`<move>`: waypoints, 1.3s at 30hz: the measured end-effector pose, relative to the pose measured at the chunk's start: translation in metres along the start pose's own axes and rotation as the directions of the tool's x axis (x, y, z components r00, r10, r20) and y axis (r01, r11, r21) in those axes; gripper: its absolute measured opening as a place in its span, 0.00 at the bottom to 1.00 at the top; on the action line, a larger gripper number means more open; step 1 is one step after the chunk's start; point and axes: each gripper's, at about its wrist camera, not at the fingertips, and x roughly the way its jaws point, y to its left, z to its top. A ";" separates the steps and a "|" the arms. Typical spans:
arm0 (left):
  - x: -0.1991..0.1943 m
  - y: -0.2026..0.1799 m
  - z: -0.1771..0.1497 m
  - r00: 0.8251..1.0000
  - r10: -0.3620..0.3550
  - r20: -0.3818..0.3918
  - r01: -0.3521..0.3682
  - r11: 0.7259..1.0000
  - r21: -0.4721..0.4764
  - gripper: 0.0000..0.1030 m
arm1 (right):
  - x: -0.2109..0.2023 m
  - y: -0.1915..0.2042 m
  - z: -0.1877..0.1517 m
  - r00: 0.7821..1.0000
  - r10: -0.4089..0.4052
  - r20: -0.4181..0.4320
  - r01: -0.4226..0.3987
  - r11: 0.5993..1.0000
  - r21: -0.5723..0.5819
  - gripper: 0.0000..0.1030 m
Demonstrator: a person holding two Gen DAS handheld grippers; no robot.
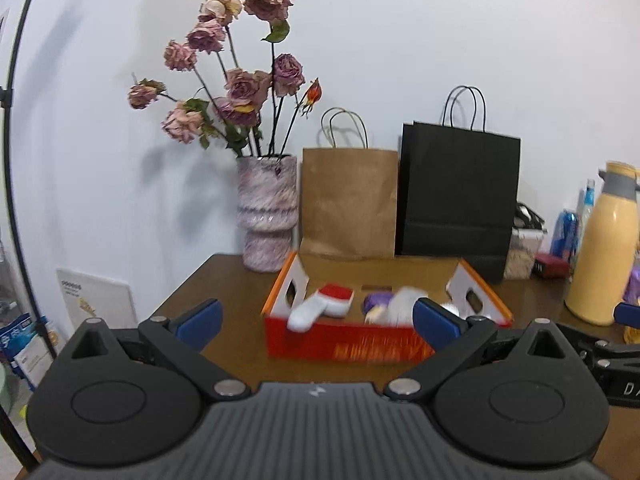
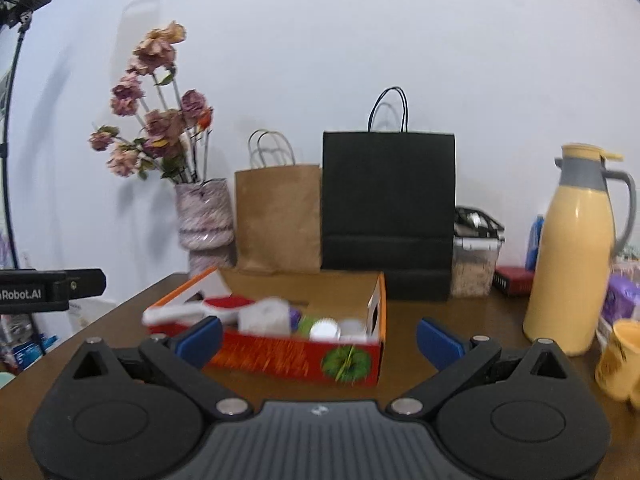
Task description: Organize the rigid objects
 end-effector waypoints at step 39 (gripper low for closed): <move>-0.143 0.016 -0.056 0.999 -0.039 0.015 0.038 0.999 0.010 1.00 | -0.149 0.033 -0.036 0.998 0.025 0.051 -0.022 0.998 -0.066 1.00</move>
